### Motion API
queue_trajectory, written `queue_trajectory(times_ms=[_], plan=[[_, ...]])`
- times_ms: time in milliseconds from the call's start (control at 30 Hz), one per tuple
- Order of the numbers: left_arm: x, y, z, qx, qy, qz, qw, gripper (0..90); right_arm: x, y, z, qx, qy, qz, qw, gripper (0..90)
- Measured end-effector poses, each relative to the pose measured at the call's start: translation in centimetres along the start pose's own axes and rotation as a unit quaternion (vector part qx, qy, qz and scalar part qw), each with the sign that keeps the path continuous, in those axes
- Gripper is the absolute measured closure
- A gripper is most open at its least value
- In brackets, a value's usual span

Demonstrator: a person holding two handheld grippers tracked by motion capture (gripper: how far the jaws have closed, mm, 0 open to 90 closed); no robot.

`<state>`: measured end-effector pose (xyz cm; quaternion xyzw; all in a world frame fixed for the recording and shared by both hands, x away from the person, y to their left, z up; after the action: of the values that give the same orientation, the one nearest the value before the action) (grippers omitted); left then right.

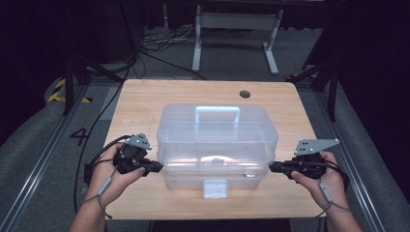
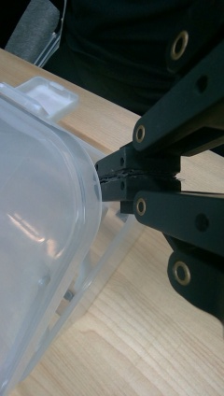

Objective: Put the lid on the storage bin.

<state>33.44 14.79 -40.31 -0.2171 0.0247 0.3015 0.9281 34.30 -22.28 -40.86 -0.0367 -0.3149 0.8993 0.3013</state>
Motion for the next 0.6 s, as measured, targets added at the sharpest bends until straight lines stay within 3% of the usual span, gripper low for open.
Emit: queue_trajectory(times_ms=[600], plan=[[0.1,0.6,-1.3,0.051,0.007,-0.006,0.9986,89.4,-0.3,1.0,-0.7,0.046,0.009,-0.002,0.9989,89.3]])
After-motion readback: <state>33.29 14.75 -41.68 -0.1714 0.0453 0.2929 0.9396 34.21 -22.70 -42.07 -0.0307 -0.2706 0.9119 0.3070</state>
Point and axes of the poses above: each handheld gripper's, and its own axes: z roughly backward along the jaws, y roughly out of its underside, x roughly to its left, the point moved 8 cm from there along -z, roughly forward along the jaws, and after that the axes turned 12 degrees about x, right-handed, at the moved point
